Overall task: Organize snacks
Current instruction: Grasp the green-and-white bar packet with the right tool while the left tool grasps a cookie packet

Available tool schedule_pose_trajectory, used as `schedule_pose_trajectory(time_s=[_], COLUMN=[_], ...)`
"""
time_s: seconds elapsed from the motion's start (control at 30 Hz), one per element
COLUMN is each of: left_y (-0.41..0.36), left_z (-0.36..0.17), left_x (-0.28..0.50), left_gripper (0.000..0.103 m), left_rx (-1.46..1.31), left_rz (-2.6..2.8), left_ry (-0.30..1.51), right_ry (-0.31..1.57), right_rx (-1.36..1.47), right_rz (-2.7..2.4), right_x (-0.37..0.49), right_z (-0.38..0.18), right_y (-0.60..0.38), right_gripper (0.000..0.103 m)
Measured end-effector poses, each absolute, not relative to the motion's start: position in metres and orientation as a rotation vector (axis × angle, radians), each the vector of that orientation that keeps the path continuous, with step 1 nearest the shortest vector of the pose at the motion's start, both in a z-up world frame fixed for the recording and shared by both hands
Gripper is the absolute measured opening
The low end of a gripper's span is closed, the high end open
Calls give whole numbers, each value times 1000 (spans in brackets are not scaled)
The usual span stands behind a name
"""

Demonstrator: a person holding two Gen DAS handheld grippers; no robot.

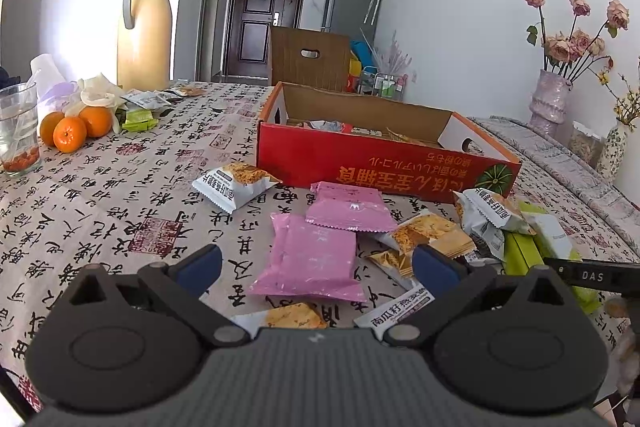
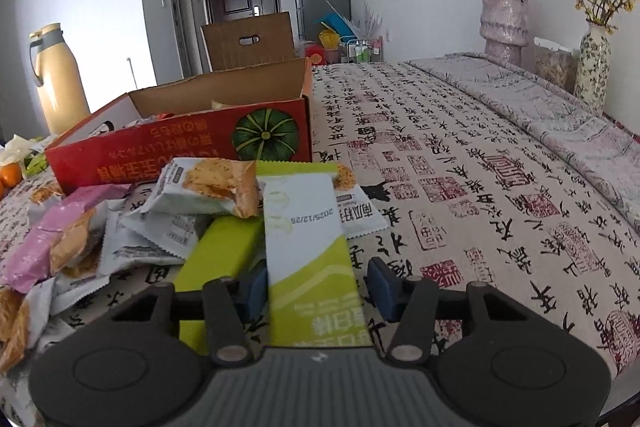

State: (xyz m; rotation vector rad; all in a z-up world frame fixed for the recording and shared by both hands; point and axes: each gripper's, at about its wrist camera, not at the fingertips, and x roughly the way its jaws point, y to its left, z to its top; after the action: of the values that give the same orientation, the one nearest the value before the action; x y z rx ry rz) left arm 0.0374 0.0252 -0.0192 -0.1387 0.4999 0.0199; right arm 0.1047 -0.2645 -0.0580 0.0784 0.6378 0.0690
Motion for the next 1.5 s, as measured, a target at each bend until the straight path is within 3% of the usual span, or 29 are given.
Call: schedule_pose_trajectory(time_s=[0.3,0.77,1.23,1.5], left_y=[26,30,38,37], left_z=[-19,-13,-41,-54], left_x=[35,22,22,26], left_gripper=[103,103,103,98], left_rx=[-145,-147,-112,-95], left_rz=[26,19,50,67], left_ry=[497,487,623,629], right_ry=[604,518,492,483], right_rx=[72,99,110,114], right_rz=[58,68,94,107], right_x=[102,78,58,47], right_z=[-59,-45,-41,-40], right_y=[-263,-271,-270,-270], right_gripper=[38,37,37,37])
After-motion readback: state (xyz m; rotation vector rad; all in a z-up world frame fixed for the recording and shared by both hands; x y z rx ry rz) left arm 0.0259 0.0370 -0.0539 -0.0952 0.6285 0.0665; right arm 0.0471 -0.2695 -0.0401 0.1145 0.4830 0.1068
